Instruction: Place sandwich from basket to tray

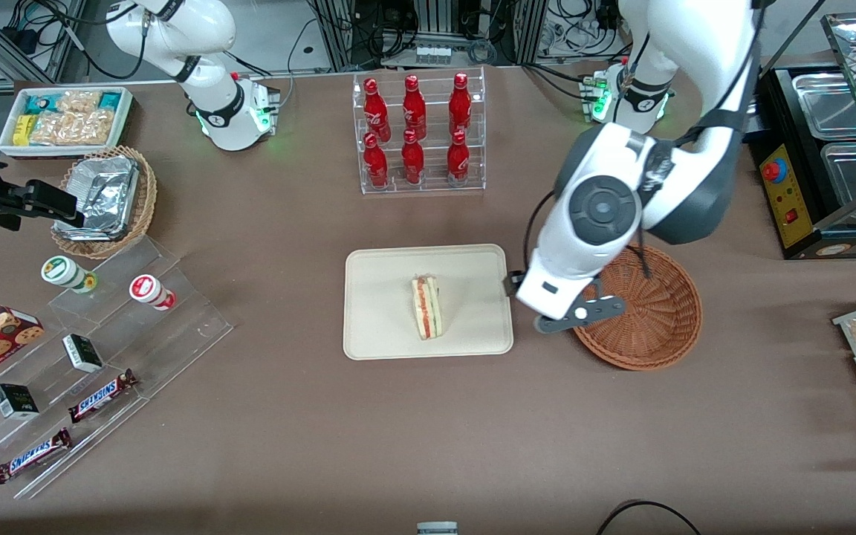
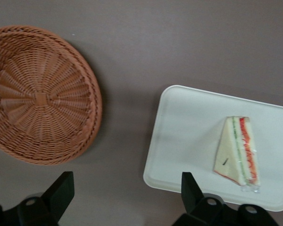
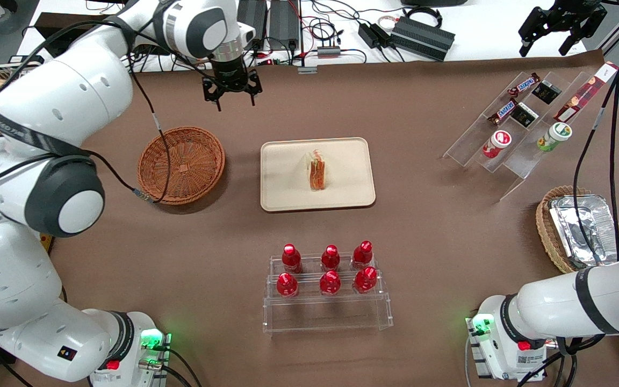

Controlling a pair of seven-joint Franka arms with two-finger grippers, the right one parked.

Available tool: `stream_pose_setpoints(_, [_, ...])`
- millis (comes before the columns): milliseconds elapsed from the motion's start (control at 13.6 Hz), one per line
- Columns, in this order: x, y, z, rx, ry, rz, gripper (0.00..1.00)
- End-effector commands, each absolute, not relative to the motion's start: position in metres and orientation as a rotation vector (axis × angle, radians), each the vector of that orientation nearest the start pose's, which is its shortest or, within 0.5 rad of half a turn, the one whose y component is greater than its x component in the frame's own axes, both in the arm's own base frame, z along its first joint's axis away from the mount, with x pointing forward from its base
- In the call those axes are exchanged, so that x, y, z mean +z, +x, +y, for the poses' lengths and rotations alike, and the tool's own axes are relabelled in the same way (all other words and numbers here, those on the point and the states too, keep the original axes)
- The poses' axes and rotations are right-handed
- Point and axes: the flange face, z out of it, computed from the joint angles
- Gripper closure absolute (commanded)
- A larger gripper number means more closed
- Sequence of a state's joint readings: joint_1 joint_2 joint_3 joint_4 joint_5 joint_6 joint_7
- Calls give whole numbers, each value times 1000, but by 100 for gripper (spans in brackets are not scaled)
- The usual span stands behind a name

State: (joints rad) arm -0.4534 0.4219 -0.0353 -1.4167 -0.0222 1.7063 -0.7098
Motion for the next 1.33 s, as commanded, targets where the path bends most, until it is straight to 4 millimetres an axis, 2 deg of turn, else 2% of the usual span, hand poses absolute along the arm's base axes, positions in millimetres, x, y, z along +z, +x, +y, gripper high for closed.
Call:
stream_pose_setpoints(0, [459, 581, -276, 207, -3065, -312, 0])
stream_pose_setpoints(148, [466, 574, -264, 203, -3083, -180, 0])
stream_pose_setpoints(295, [480, 568, -220, 176, -3113, -136, 0])
stream_pose_setpoints(369, [486, 561, -211, 184, -3118, -27, 0])
stream_pose_setpoints(443, [492, 559, -190, 181, -3125, 22, 0])
stream_pose_setpoints(516, [500, 555, -178, 191, -3128, 80, 0])
stream_pose_setpoints(738, [525, 545, -136, 253, -3119, 172, 0])
stream_pose_setpoints(959, [543, 537, -110, 278, -3115, 283, 0])
stream_pose_setpoints(1254, [574, 523, -80, 266, -3121, 217, 0])
